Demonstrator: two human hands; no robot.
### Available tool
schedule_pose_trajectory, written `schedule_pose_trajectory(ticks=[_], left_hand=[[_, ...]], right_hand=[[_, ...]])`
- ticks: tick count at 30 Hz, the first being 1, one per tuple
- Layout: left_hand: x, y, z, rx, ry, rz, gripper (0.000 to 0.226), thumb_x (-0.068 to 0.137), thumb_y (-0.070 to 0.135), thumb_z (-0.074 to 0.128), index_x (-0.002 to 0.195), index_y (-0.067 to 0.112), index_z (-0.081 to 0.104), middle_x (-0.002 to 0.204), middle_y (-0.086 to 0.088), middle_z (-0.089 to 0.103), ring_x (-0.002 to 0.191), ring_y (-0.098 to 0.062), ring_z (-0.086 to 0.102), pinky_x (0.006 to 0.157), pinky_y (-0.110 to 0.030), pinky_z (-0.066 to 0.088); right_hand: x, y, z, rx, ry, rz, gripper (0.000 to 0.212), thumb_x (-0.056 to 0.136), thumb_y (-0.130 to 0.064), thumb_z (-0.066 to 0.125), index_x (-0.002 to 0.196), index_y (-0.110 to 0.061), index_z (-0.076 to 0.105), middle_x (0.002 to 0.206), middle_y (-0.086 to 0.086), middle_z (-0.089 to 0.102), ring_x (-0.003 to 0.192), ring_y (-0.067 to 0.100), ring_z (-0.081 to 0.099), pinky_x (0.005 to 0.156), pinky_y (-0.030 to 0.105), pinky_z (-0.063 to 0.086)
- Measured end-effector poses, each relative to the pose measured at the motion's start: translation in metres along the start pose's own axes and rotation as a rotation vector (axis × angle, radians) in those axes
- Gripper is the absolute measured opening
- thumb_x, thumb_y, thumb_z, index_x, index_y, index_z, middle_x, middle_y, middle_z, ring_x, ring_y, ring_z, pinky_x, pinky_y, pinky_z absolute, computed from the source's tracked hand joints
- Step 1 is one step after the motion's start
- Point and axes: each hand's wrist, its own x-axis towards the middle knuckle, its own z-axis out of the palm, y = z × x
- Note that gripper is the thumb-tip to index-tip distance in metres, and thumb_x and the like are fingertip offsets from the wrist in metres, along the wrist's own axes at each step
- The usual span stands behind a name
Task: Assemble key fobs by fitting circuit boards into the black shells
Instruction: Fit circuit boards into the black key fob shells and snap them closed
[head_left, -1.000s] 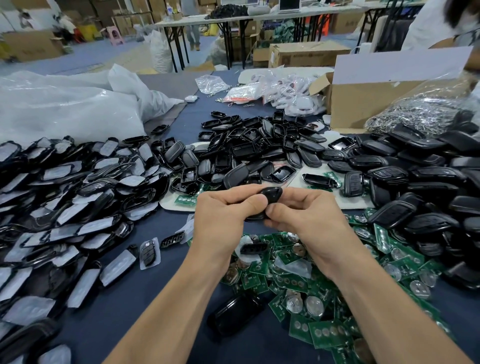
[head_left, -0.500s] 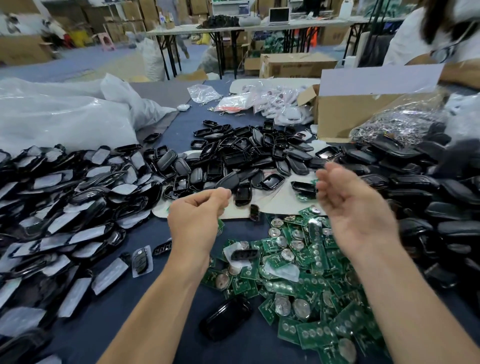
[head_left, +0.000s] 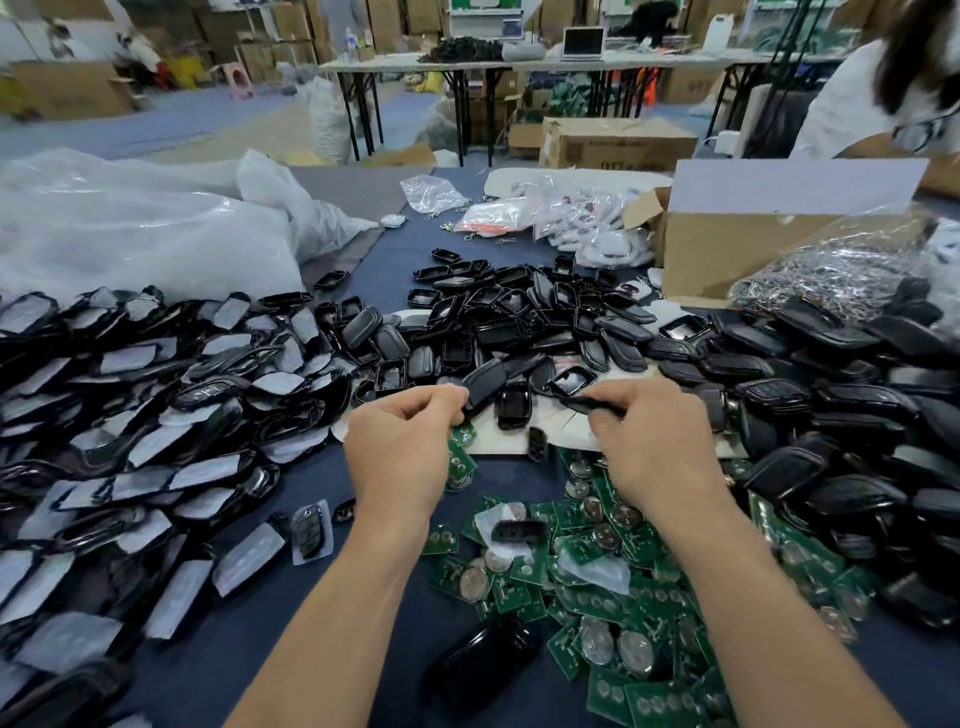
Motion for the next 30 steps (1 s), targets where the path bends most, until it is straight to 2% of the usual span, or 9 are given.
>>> schedule_pose_trajectory(ticks=[2,8,12,15,17,19,21,25,30], left_hand=[[-0.005,0.000,0.001,0.057,-0.061,0.059,0.025,0.091,0.028,0.076,0.072,0.044,0.081,0.073,0.000,0.077,0.064,-0.029,0.068,0.069,-0.041,0.063],[-0.014,0.003,0.004,-0.135,-0.395,-0.094,0.014,0.099,0.020,0.068,0.097,0.020,0.081,0.087,-0.005,0.080,0.059,-0.020,0.071,0.055,-0.025,0.057],[-0.006,0.004,-0.005,-0.309,-0.622,-0.269,0.040,0.083,0.011,0.075,0.123,0.012,0.072,0.107,-0.013,0.075,0.074,-0.017,0.074,0.064,-0.020,0.059],[-0.003,0.006,-0.015,-0.306,-0.769,-0.273,0.052,0.074,0.002,0.075,0.125,0.013,0.071,0.121,-0.010,0.070,0.086,-0.017,0.076,0.071,-0.023,0.061],[-0.004,0.004,-0.015,-0.290,-0.774,-0.242,0.049,0.077,-0.008,0.073,0.122,0.011,0.070,0.115,-0.008,0.076,0.090,-0.018,0.077,0.072,-0.026,0.061],[-0.002,0.003,-0.014,-0.296,-0.672,-0.251,0.042,0.082,-0.018,0.067,0.115,0.007,0.073,0.101,-0.007,0.078,0.084,-0.019,0.077,0.068,-0.025,0.062],[0.001,0.002,-0.014,-0.297,-0.561,-0.245,0.038,0.087,-0.021,0.060,0.099,0.008,0.081,0.089,-0.004,0.078,0.075,-0.016,0.074,0.065,-0.023,0.061],[0.009,-0.002,-0.014,-0.272,-0.351,-0.172,0.042,0.088,-0.012,0.064,0.062,0.017,0.079,0.076,-0.003,0.073,0.071,-0.016,0.069,0.070,-0.027,0.063],[0.008,-0.002,-0.015,-0.245,-0.237,-0.159,0.029,0.089,-0.008,0.068,0.070,0.010,0.078,0.078,-0.013,0.076,0.074,-0.023,0.077,0.065,-0.025,0.062]], right_hand=[[-0.009,-0.007,0.005,0.195,0.013,-0.025,0.026,0.093,-0.011,0.069,0.100,-0.032,0.082,0.076,-0.022,0.069,0.059,-0.003,0.060,0.058,0.017,0.048],[-0.034,-0.017,0.020,0.431,-0.059,-0.200,0.045,0.087,0.000,0.074,0.083,-0.044,0.081,0.122,-0.028,0.068,0.128,-0.008,0.050,0.106,0.005,0.034],[-0.031,-0.012,0.021,0.709,-0.153,-0.175,0.057,0.083,0.009,0.066,0.085,-0.045,0.083,0.135,-0.031,0.062,0.143,-0.005,0.039,0.121,0.036,0.034],[-0.032,-0.012,0.020,0.892,-0.270,-0.147,0.050,0.076,0.013,0.061,0.086,-0.031,0.085,0.142,-0.024,0.060,0.142,-0.004,0.042,0.117,0.039,0.041],[-0.030,-0.009,0.017,0.994,-0.193,-0.020,0.053,0.075,0.015,0.063,0.091,-0.030,0.084,0.130,-0.013,0.071,0.119,-0.001,0.064,0.095,0.039,0.059],[-0.025,0.001,0.013,0.780,-0.040,0.026,0.055,0.080,0.015,0.065,0.088,-0.037,0.082,0.100,-0.011,0.079,0.082,0.014,0.074,0.072,0.050,0.064],[-0.024,0.008,0.009,0.509,-0.024,-0.067,0.046,0.083,0.008,0.069,0.079,-0.037,0.081,0.079,-0.017,0.077,0.055,0.011,0.066,0.048,0.029,0.055],[-0.032,-0.005,0.006,0.235,-0.277,-0.201,0.023,0.082,-0.015,0.079,0.076,-0.037,0.080,0.068,-0.032,0.069,0.066,-0.010,0.065,0.055,0.003,0.044],[-0.040,-0.015,0.004,-0.090,-0.479,-0.215,0.007,0.088,-0.035,0.077,0.092,-0.040,0.075,0.076,-0.029,0.062,0.071,-0.012,0.057,0.056,0.002,0.034]])
